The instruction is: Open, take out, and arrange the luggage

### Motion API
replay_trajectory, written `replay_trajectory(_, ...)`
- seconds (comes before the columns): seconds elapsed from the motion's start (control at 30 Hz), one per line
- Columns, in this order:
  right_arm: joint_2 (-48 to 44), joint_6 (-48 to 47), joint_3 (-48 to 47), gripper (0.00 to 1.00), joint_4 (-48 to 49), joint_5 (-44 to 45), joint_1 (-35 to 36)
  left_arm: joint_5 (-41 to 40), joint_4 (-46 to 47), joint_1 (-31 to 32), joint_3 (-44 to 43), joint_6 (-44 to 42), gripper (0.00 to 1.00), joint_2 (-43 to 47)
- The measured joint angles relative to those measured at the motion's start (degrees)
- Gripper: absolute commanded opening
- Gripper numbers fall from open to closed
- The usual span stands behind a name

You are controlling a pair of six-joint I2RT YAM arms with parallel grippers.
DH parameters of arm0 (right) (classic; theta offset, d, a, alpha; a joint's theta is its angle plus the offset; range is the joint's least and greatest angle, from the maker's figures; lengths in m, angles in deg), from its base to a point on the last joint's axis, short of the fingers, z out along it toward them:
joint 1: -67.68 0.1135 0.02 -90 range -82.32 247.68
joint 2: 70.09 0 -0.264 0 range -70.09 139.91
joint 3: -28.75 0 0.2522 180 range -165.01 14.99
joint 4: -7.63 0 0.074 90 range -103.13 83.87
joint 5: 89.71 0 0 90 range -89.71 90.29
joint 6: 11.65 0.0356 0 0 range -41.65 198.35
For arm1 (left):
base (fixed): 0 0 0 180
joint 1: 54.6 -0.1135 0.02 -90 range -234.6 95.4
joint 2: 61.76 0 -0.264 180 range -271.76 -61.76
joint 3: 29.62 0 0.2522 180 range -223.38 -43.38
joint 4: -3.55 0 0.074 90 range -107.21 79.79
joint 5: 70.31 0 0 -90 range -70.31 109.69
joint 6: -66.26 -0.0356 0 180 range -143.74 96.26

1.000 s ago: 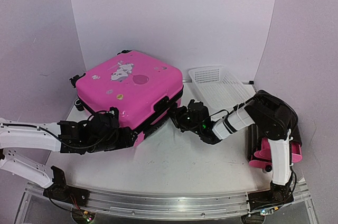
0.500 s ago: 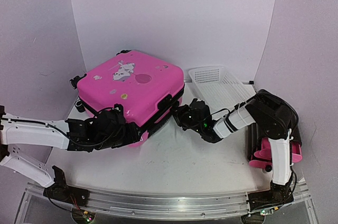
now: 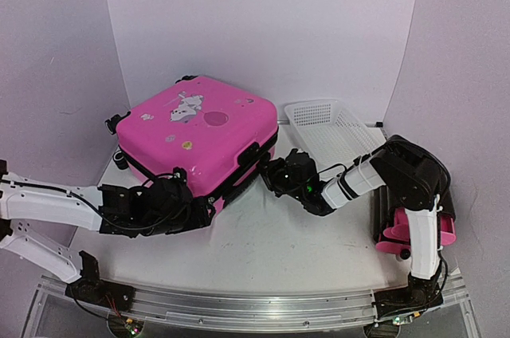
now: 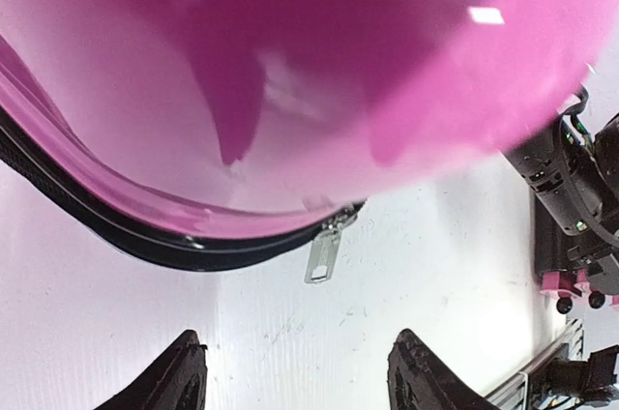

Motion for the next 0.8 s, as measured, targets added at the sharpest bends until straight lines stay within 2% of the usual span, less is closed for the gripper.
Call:
replay_trajectory(0.17,0.0,0.07,0.0,0.0,-0.02,0.07,0.0,-5.4,1.6,1.77,-0.22,0.09,0.64,-3.48)
replay_trajectory(0.43,0.0,0.09,0.0,0.0,-0.02,0.59,-0.5,-10.67,3.5,2.36,-3.65,0.48,0.54,-9.29)
replay_trajectory(0.57,0.0,0.09,0.0,0.0,-0.02,0.68,-0.48,-11.02,3.74,2.4,-4.2,0.52,0.56,-9.55)
replay_trajectory(0.7,0.0,0.09,0.0,0.0,-0.02,0.7,-0.48,-12.35,3.76,3.96,-4.22,0.42,0.66,-9.64)
replay_trajectory(0.8,0.0,0.04,0.0,0.0,-0.02,0.74,-0.46,-11.54,3.04,4.87,-4.28,-0.17,0.68,-9.64)
